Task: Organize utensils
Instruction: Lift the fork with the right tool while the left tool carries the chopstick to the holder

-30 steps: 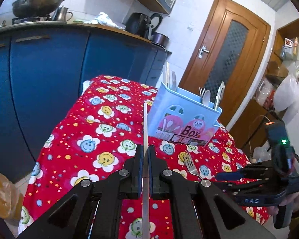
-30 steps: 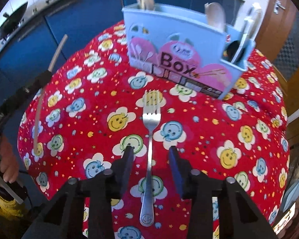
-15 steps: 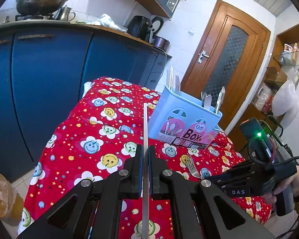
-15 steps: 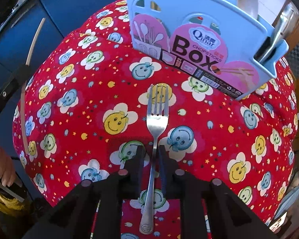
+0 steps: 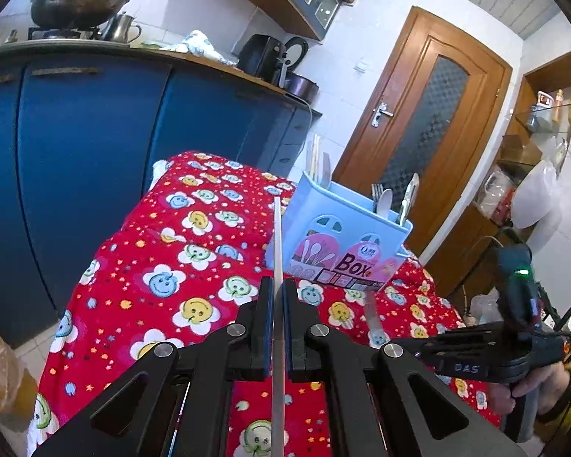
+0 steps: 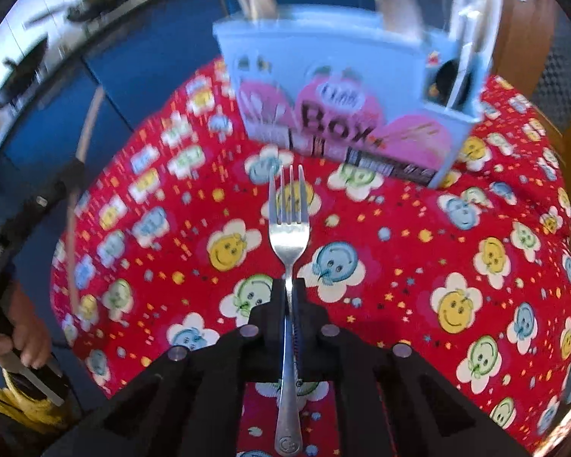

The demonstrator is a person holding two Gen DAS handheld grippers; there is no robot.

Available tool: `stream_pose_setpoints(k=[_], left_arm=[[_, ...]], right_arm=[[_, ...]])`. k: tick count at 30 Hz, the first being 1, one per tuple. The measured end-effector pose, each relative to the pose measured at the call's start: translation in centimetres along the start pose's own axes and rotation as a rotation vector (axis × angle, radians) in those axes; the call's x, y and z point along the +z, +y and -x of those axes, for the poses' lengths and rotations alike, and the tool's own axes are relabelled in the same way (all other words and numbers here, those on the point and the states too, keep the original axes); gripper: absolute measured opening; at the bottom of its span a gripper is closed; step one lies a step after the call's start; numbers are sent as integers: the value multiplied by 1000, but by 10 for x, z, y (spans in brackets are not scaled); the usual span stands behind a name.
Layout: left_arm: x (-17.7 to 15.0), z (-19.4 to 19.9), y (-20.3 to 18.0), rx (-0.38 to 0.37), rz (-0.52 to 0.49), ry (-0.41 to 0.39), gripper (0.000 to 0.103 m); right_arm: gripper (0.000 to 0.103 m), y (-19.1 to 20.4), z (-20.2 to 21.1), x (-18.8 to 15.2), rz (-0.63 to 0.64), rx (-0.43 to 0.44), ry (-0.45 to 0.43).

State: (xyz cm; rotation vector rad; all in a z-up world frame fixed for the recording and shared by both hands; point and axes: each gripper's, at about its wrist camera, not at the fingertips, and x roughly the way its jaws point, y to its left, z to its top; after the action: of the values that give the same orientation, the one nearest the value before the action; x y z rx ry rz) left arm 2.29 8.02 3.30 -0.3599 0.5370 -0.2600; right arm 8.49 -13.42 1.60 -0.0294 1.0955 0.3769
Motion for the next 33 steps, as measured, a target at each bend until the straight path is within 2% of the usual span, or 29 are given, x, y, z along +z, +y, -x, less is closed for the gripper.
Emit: stream_pose_setpoints(k=[5, 9, 15, 23, 33], left_arm=[[4, 4, -13, -25, -12, -28, 4], [10, 3, -26, -43, -20, -41, 4], [21, -3, -44, -55, -49, -65, 4], [53, -17, -60, -61, -74, -140, 4], [84, -41, -79, -44, -125, -236, 4]], right_arm=[[5, -4, 35, -20, -44, 56, -198], [5, -8, 47, -31, -94, 134, -299], [5, -9, 73, -45, -113, 124, -479], [5, -12, 103, -28, -83, 48, -640], [5, -28, 106, 8, -107, 19, -728]])
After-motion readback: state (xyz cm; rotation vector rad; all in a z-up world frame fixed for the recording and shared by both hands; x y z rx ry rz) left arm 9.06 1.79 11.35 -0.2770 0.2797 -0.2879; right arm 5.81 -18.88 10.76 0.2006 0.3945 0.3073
